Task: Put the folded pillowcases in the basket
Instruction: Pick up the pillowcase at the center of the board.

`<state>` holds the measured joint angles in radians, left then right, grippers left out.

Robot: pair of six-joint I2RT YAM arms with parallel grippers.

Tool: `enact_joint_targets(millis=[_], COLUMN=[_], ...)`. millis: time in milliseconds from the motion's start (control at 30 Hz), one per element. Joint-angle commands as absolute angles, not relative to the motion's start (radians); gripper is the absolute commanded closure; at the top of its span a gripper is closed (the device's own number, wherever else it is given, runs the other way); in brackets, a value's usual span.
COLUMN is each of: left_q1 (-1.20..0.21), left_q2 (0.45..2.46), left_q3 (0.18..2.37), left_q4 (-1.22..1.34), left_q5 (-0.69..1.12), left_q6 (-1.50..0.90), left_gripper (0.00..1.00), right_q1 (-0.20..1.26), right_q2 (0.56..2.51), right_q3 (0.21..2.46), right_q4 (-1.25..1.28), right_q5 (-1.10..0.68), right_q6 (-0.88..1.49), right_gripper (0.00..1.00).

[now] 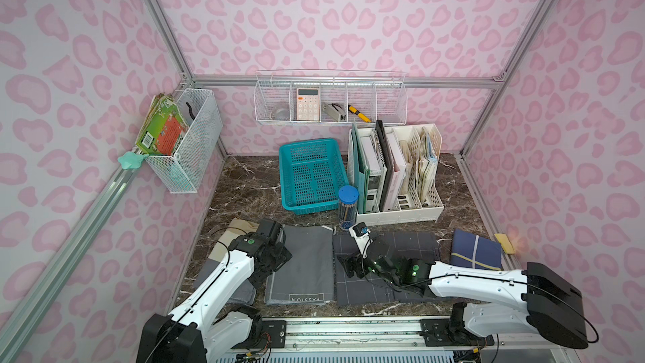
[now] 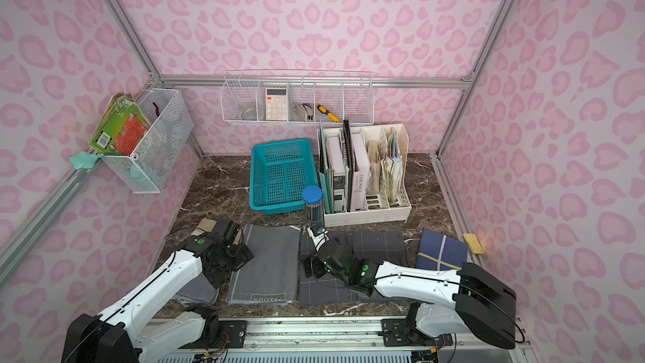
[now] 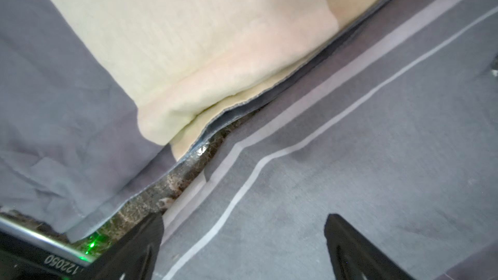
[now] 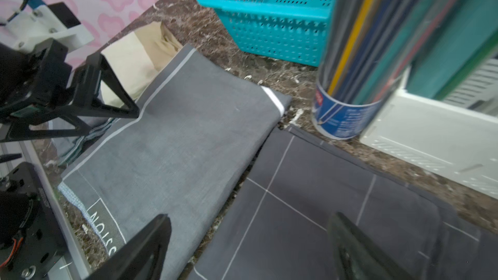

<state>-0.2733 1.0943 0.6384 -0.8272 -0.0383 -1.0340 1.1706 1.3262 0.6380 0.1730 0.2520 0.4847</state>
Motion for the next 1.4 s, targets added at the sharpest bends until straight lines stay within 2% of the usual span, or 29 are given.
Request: enact_joint_targets(millis=[0,267,433,600,833,1000,1233,1367], left_q1=[-0.275,-0.287,-0.287,-0.287,-0.284,-0.275,-0.275,-0.275], left_q2=[1.132,1.193,1.194,1.163,1.093,1.098,1.093,1.121], left_q3=[0.626,0.605,0.582,0.563,0.560,0.561,0.558,0.560], left_q4=[-0.762,-0.679,-0.666,-0.684,-0.743,-0.752,-0.702,-0.683], left_q5=[0.009,0.046,0.018,-0.041,-0.144,-0.152,-0.112,-0.101], left_q6=[-1.035,-1.020,-1.037,-1.080,-1.108,-1.081,-1.015,-0.999], left_gripper=[0.03,0.15,0.31,0.47,0.63,0.59,0.30,0.29], right_q1=[1.190,1.207,1.205,1.204,1.184,1.178,1.175,1.176], right_q2=[1.400,1.588,1.662,1.742,1.808,1.801,1.821,1.878], right_q3=[0.702,0.854,0.920,0.998,1.066,1.076,1.059,1.114], right_q4=[0.168,0.076,0.023,-0.027,-0.092,-0.138,-0.103,-0.116], right_q5=[0.210,0.141,0.145,0.123,0.124,0.173,0.107,0.069], right_q6=[0.478,0.540,0.590,0.593,0.621,0.647,0.627,0.593], right_gripper=[0.08,0.18,0.23,0.35,0.38,0.36,0.35,0.37])
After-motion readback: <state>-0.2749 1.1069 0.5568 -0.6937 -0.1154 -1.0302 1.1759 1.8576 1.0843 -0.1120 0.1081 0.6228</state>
